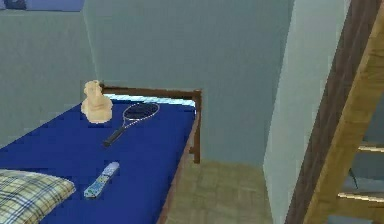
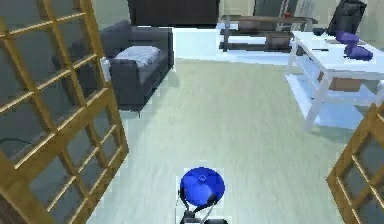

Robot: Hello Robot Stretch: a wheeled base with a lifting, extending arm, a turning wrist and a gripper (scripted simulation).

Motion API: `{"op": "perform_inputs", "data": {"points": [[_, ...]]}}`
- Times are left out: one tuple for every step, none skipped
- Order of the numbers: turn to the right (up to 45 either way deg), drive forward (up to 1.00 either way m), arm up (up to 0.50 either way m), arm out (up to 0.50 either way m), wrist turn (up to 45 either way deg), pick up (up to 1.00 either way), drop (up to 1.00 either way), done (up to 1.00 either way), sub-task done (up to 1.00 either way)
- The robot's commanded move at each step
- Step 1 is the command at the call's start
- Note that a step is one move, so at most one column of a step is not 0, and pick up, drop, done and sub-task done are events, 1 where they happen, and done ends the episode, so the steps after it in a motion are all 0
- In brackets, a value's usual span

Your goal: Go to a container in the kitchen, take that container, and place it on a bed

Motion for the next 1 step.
{"op": "perform_inputs", "data": {"points": [[0.0,0.1,0.0,0.0,0.0,0.0,0.0,0.0,0.0]]}}
